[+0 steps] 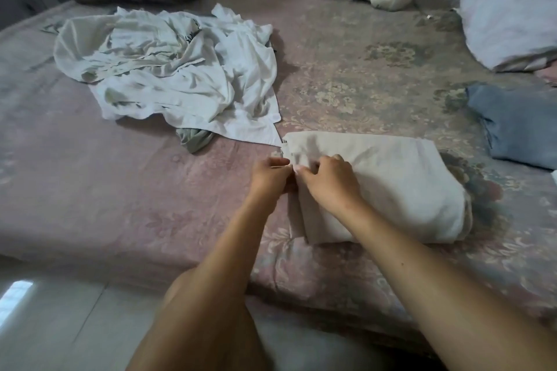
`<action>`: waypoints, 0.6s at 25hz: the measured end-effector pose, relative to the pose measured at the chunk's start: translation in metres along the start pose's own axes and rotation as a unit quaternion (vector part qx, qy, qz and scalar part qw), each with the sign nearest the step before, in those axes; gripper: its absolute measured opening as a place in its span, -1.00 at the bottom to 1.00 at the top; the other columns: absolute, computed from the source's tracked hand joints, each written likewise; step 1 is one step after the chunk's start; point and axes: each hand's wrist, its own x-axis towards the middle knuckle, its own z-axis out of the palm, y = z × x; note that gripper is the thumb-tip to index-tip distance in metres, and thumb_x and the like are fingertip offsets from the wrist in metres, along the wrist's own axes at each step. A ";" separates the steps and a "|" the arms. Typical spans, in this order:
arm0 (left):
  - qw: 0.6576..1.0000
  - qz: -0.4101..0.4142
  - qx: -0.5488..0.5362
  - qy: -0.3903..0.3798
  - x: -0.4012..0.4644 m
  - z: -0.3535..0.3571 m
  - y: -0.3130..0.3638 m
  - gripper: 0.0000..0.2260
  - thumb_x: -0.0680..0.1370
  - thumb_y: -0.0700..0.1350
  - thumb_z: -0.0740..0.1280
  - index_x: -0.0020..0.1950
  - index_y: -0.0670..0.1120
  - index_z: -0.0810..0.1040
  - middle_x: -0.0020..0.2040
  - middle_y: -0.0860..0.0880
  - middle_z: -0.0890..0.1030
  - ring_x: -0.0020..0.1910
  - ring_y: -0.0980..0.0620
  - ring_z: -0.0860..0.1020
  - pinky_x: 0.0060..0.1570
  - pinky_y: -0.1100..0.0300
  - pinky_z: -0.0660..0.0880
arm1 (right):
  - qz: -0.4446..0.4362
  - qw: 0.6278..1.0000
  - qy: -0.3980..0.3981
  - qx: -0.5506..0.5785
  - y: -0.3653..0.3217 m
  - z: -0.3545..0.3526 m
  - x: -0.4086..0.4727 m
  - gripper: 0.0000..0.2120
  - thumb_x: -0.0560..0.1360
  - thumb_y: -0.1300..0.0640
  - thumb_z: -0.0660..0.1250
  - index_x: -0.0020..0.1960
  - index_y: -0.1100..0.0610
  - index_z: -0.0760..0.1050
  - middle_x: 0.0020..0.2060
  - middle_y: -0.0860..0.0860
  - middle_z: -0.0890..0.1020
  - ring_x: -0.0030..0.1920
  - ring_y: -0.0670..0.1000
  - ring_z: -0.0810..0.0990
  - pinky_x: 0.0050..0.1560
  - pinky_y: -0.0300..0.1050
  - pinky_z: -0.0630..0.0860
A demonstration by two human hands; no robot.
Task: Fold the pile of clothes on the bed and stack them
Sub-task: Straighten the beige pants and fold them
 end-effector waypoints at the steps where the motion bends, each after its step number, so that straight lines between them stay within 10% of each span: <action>1: 1.000 -0.002 0.011 -0.027 0.003 -0.004 0.006 -0.96 0.54 -0.36 0.27 -0.04 -0.26 0.47 -0.22 -0.20 0.56 -0.36 -0.06 0.57 -0.41 0.16 0.58 | 0.011 1.000 -0.007 -0.017 -0.005 0.003 0.003 -0.57 0.55 -0.12 0.21 0.12 0.24 0.52 0.12 0.21 0.52 0.17 0.24 0.46 0.09 0.00 0.42; 8: 0.996 0.008 0.072 -0.044 0.031 -0.017 0.011 -0.79 0.56 -0.22 0.33 -0.27 -0.20 0.44 -0.33 -0.13 0.48 -0.43 0.00 0.49 -0.40 0.16 0.59 | 0.094 0.992 0.045 0.068 -0.006 0.003 0.007 -0.59 0.50 0.09 0.34 -0.40 0.12 0.21 -0.48 0.01 0.36 -0.41 0.04 0.38 -0.43 -0.09 0.16; 15: 0.995 0.040 0.075 -0.044 0.040 -0.011 0.011 -0.69 0.44 -0.28 0.45 -0.39 -0.12 0.38 -0.48 -0.07 0.44 -0.59 0.09 0.40 -0.58 0.31 0.39 | -0.063 0.967 0.220 -0.109 -0.001 0.023 0.007 -0.82 0.38 0.38 0.36 -0.03 0.30 0.47 -0.12 0.24 0.57 -0.10 0.29 0.54 -0.24 0.02 0.45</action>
